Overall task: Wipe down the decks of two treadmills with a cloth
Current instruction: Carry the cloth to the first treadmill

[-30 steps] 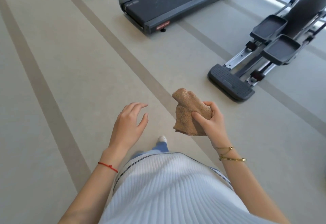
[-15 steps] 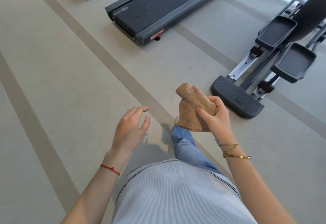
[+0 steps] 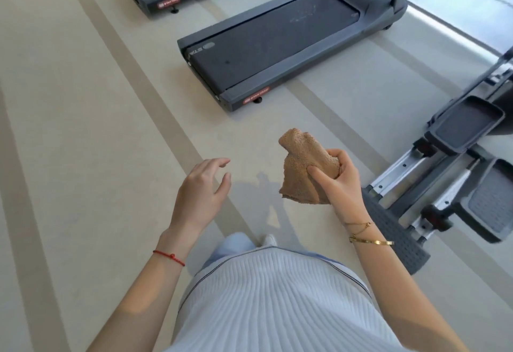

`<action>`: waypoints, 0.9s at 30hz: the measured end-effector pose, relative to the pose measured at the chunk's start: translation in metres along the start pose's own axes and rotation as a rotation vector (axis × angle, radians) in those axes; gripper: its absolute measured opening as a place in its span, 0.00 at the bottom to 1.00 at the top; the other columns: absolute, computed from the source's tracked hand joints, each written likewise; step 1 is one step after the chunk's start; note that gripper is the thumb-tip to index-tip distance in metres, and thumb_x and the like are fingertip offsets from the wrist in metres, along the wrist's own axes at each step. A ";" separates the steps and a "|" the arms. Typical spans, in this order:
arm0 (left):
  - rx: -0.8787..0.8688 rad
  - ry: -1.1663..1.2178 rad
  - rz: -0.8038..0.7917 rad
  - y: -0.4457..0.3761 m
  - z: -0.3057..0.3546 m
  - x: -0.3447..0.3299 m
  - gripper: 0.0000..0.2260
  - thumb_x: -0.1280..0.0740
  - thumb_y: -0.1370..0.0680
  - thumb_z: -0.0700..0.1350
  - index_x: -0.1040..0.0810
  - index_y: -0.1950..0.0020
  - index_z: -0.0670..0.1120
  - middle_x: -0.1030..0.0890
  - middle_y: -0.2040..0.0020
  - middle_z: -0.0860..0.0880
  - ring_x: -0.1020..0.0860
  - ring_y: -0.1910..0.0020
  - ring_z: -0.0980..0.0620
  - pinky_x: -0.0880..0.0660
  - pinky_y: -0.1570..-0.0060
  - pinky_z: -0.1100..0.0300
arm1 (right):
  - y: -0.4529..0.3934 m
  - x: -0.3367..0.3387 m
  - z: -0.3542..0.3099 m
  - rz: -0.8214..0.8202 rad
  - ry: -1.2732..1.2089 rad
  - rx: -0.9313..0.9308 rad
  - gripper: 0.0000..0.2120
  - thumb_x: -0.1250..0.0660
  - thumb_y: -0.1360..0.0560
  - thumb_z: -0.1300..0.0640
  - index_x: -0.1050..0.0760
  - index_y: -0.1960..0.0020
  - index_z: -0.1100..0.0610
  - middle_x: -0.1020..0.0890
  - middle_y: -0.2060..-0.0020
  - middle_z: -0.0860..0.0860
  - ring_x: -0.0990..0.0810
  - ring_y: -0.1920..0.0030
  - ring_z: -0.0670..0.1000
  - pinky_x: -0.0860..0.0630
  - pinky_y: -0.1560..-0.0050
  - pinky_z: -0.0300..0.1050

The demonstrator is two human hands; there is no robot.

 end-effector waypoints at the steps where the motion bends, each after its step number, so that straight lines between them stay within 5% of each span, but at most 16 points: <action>1: 0.006 0.000 0.012 -0.020 0.001 -0.002 0.12 0.34 0.20 0.43 0.21 0.36 0.46 0.19 0.42 0.51 0.23 0.40 0.50 0.26 0.41 0.55 | -0.022 -0.003 -0.004 -0.012 -0.001 -0.006 0.13 0.27 0.27 0.63 0.26 0.44 0.58 0.19 0.49 0.56 0.19 0.47 0.57 0.20 0.47 0.60; 6: 0.069 0.001 0.041 -0.109 -0.010 -0.015 0.12 0.34 0.20 0.44 0.21 0.37 0.46 0.18 0.42 0.52 0.22 0.41 0.50 0.25 0.43 0.55 | -0.125 -0.024 -0.017 -0.074 0.014 0.011 0.12 0.27 0.26 0.63 0.26 0.46 0.58 0.20 0.53 0.50 0.22 0.54 0.44 0.23 0.53 0.46; 12: 0.104 -0.004 0.063 -0.230 -0.040 -0.032 0.12 0.34 0.20 0.44 0.21 0.37 0.47 0.19 0.43 0.53 0.22 0.42 0.52 0.27 0.44 0.59 | -0.249 -0.064 -0.019 -0.111 0.023 0.012 0.12 0.28 0.26 0.65 0.26 0.46 0.59 0.20 0.54 0.50 0.22 0.55 0.44 0.23 0.55 0.40; 17: 0.144 -0.004 0.098 -0.347 -0.058 -0.025 0.12 0.34 0.20 0.44 0.21 0.36 0.47 0.19 0.42 0.52 0.22 0.41 0.52 0.29 0.43 0.62 | -0.369 -0.101 -0.044 -0.135 0.050 0.015 0.12 0.27 0.27 0.64 0.26 0.46 0.60 0.20 0.54 0.49 0.22 0.54 0.46 0.24 0.51 0.47; 27: 0.182 -0.029 0.123 -0.553 -0.087 0.002 0.13 0.35 0.19 0.44 0.22 0.35 0.46 0.19 0.40 0.51 0.23 0.40 0.51 0.27 0.41 0.56 | -0.575 -0.176 -0.106 -0.263 0.111 0.112 0.12 0.27 0.27 0.65 0.26 0.46 0.59 0.20 0.54 0.47 0.24 0.55 0.41 0.27 0.54 0.34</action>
Point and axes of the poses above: each hand's wrist, its own y-axis away from the middle knuckle, its own x-axis out of the back of the hand, z = x × y, the point moved 2 cm from there along -y, towards the middle knuckle
